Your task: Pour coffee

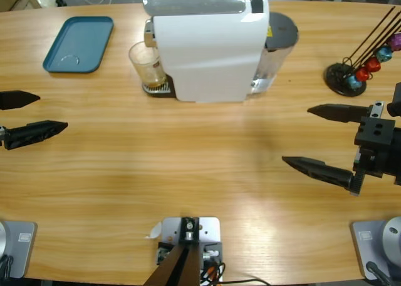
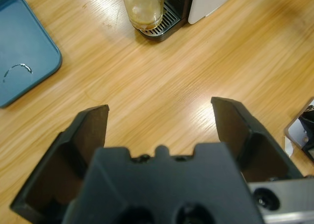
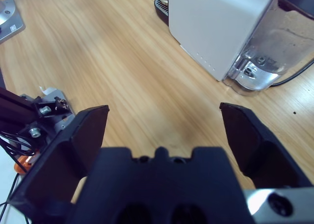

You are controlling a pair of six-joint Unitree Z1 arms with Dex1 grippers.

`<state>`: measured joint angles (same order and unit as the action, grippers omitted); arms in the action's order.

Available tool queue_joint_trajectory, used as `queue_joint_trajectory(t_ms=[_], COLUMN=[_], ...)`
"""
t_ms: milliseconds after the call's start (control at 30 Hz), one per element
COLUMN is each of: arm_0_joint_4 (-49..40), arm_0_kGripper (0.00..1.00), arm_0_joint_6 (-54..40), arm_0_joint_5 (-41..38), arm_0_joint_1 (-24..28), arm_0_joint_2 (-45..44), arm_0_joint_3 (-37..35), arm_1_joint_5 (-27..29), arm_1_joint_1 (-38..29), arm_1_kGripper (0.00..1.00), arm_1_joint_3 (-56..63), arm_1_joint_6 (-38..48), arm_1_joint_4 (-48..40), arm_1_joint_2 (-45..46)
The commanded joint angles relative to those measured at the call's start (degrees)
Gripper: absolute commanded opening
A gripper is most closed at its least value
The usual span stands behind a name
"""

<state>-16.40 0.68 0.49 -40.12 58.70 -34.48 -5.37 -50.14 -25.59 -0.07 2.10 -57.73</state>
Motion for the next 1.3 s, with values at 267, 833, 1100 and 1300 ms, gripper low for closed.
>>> queue_joint_trajectory(t_ms=[267,833,1100,1300], arm_0_joint_4=[0.2,0.3,0.9,0.7], arm_0_kGripper=[0.908,0.908,0.895,0.827], arm_0_joint_6=[0.3,0.3,0.7,0.8], arm_0_joint_5=[-0.5,-0.5,-2.2,-5.6], arm_0_joint_1=[-0.2,-0.2,-0.2,-0.2], arm_0_joint_2=[0.5,0.6,-1.9,-3.1], arm_0_joint_3=[1.1,1.0,1.8,1.9], arm_1_joint_5=[-1.2,-1.3,-1.3,-1.4], arm_1_joint_1=[-0.5,-0.5,-0.5,-0.5], arm_1_kGripper=[1.000,1.000,1.000,1.000], arm_1_joint_3=[0.7,0.6,0.6,0.6], arm_1_joint_6=[-0.6,-0.6,-0.6,-0.6], arm_1_joint_4=[-0.4,-0.4,-0.4,-0.4], arm_1_joint_2=[-1.4,-1.7,-1.7,-1.7])
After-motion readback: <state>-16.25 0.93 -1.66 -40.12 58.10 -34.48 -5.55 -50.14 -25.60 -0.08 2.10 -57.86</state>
